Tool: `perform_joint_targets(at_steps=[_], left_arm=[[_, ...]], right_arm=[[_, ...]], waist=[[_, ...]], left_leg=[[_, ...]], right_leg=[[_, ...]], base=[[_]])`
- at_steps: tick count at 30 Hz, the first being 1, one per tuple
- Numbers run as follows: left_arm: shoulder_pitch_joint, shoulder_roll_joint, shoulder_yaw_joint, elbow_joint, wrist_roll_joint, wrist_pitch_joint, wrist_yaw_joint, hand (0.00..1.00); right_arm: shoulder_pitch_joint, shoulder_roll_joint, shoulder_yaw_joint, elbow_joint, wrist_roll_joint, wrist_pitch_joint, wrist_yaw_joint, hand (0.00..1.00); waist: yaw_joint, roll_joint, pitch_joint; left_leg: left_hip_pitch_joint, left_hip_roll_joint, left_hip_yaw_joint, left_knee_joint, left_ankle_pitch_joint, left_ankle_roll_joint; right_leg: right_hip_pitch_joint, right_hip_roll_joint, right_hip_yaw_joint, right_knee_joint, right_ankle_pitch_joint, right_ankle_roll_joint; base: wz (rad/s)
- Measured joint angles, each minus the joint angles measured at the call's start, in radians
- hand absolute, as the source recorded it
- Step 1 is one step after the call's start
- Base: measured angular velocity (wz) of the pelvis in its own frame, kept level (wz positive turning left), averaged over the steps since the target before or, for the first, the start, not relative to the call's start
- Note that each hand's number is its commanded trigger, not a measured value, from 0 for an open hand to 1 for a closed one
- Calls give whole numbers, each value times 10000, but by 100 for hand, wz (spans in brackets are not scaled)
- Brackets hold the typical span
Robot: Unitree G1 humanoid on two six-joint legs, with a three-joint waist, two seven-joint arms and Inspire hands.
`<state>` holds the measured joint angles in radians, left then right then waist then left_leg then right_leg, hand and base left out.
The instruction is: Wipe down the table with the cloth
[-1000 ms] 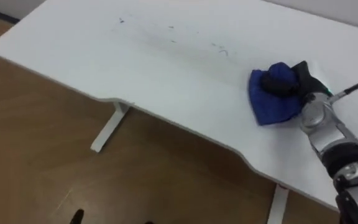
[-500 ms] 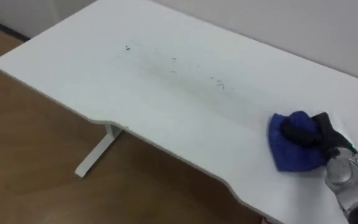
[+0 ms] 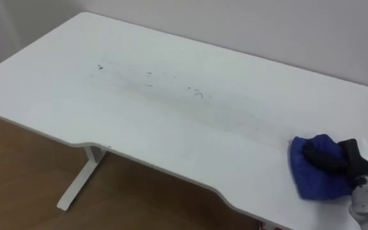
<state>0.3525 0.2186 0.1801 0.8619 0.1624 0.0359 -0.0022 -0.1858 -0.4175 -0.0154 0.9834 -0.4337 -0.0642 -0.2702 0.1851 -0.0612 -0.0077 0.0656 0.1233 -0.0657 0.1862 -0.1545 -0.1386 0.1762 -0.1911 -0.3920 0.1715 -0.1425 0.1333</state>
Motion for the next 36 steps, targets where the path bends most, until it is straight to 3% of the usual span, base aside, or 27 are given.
perform_joint_targets(at_steps=[4,6,9,17,22,27,31,36], left_arm=[[91,-115,-3,8,-142,9,-1,0],[91,-106,61,-234,-162,6,-2,0],[36,-92,116,-587,-182,-30,-3,0],[-592,-116,61,-785,-707,-635,-4,0],[-629,-256,88,-851,-709,-644,-10,0],[-764,-316,-24,-938,-954,-724,-37,0],[-761,-331,-115,-1088,-948,-802,-67,0],[-677,-505,-68,-1062,-939,-853,-34,0]], right_arm=[[121,4,-10,-645,-559,14,150,0],[128,23,-9,-1031,-724,9,254,0],[147,98,28,-1270,-742,3,256,0],[501,223,152,-2114,-734,-154,246,0],[962,272,-20,-3443,-877,-83,313,0],[997,269,-96,-4321,-869,-93,115,0],[991,268,-433,-5042,-848,-152,-184,0],[999,266,-1484,-5544,-741,-380,-753,0]], waist=[[1,59,28],[-75,60,92],[-154,27,103],[-410,-57,110],[-486,-49,107],[-817,39,129],[-1011,-3,128],[-1073,-80,120]], left_leg=[[131,35,312,-65,-15,0],[162,39,505,-69,-18,19],[165,43,627,-94,14,74],[415,59,926,-349,13,81],[321,62,1153,-371,3,94],[313,77,1168,-373,3,94],[318,78,1187,-377,3,94],[323,81,1396,-420,3,95]], right_leg=[[-116,2,331,7,1,0],[-245,1,544,14,20,10],[-348,0,678,11,50,14],[-398,1,928,-14,47,23],[-699,1,1182,46,60,31],[-759,1,1206,130,58,32],[-787,2,1232,140,54,35],[-853,2,1432,133,54,36]], base=[[-20],[-28],[-15],[-9],[-14],[-2],[-1],[-10]])
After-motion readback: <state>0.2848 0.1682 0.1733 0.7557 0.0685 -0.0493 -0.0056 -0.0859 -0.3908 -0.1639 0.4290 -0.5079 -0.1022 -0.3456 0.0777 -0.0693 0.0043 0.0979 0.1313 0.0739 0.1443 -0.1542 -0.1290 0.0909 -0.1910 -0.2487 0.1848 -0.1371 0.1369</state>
